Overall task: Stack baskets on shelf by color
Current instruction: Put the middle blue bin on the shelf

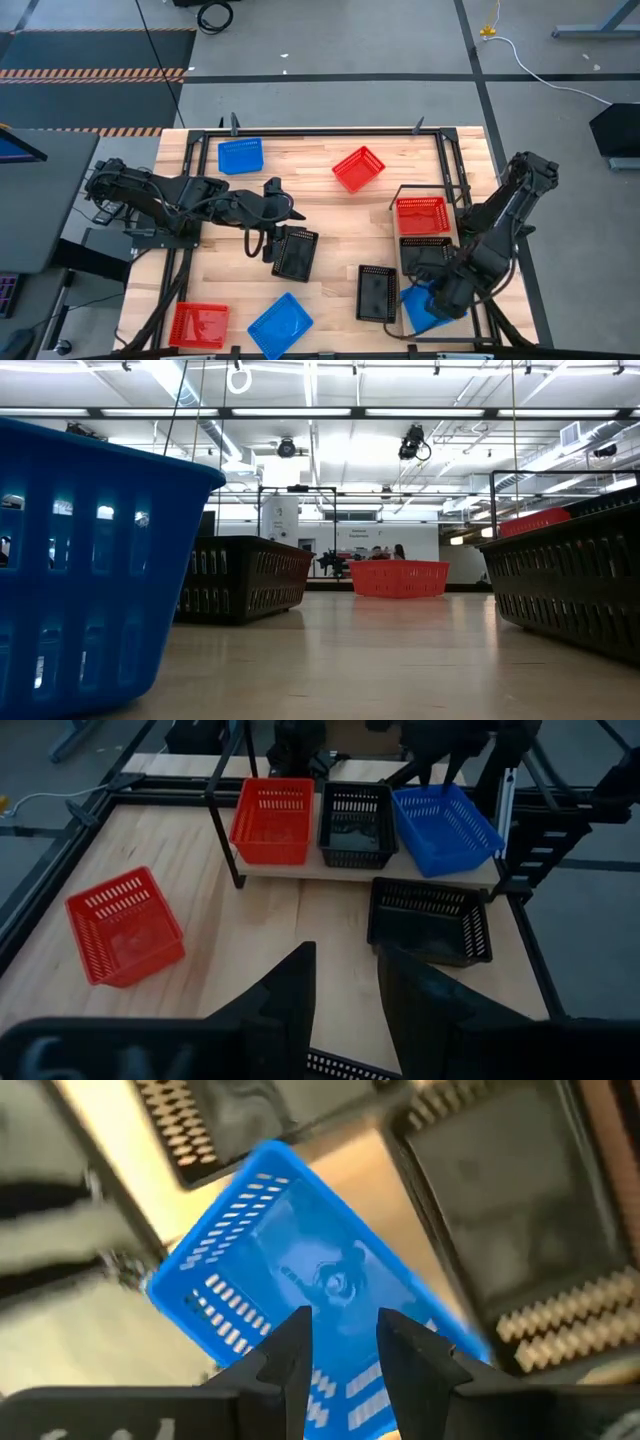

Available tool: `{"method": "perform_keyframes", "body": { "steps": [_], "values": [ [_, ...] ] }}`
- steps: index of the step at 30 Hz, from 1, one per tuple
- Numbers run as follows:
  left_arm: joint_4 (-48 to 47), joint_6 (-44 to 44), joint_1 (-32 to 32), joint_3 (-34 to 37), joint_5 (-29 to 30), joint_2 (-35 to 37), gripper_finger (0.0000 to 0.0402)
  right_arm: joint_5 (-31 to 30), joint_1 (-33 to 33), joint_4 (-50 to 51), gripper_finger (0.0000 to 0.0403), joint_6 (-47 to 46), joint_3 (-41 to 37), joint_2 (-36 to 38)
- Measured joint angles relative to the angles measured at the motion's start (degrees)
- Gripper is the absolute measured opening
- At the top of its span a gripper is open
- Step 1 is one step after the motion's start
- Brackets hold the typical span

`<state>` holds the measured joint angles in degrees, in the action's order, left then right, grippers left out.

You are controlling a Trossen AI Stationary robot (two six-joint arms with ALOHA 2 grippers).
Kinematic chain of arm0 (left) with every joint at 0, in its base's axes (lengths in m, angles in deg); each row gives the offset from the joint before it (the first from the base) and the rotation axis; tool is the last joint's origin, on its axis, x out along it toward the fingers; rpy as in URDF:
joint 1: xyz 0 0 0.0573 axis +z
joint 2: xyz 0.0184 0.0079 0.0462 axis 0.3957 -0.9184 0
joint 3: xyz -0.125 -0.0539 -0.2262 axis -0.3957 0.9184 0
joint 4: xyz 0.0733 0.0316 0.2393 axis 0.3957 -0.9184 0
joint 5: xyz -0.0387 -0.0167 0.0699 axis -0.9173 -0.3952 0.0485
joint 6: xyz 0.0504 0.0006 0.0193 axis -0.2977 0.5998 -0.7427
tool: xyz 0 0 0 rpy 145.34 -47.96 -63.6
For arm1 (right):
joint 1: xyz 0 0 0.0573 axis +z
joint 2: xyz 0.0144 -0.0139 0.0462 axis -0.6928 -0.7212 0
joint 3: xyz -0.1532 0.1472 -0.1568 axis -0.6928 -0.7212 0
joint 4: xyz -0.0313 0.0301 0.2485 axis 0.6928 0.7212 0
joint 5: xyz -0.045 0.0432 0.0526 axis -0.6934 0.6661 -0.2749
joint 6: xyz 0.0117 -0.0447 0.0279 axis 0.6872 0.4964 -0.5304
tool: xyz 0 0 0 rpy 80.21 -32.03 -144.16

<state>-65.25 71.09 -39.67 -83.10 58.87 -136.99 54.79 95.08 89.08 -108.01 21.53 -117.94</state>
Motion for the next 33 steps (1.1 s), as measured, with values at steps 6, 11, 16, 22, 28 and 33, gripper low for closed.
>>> {"method": "perform_keyframes", "body": {
  "steps": [6, 11, 16, 22, 28, 33],
  "values": [
    [-0.49, 2.09, 0.00, 0.00, 0.00, 0.00, 0.0117, 0.08, -1.91, -0.74, 0.0119, 23.73, 0.00, -0.01],
    [-2.34, 2.95, 0.00, 0.00, 0.01, 0.00, 0.0117, -1.46, -2.58, -2.56, 0.0119, 37.55, 0.00, -0.02],
    [-3.88, 6.35, 0.00, 0.00, 1.28, 0.00, 0.0117, -1.63, -3.13, -5.27, 0.0119, 44.61, -2.19, -0.02],
    [-3.87, 8.82, 0.00, 0.00, 1.36, 0.00, 0.0117, 1.76, -4.45, -10.96, 0.0119, 44.45, -7.54, -0.04],
    [-3.87, 8.84, 0.00, 0.00, 1.36, 0.00, 0.0117, 1.28, -5.18, -13.44, 0.0119, 42.90, -10.88, -0.07],
    [-3.85, 8.84, 0.00, 0.00, 1.36, 0.00, 0.0117, 1.32, -5.21, -16.24, 0.0119, 42.84, -13.08, -0.07]
  ]
}}
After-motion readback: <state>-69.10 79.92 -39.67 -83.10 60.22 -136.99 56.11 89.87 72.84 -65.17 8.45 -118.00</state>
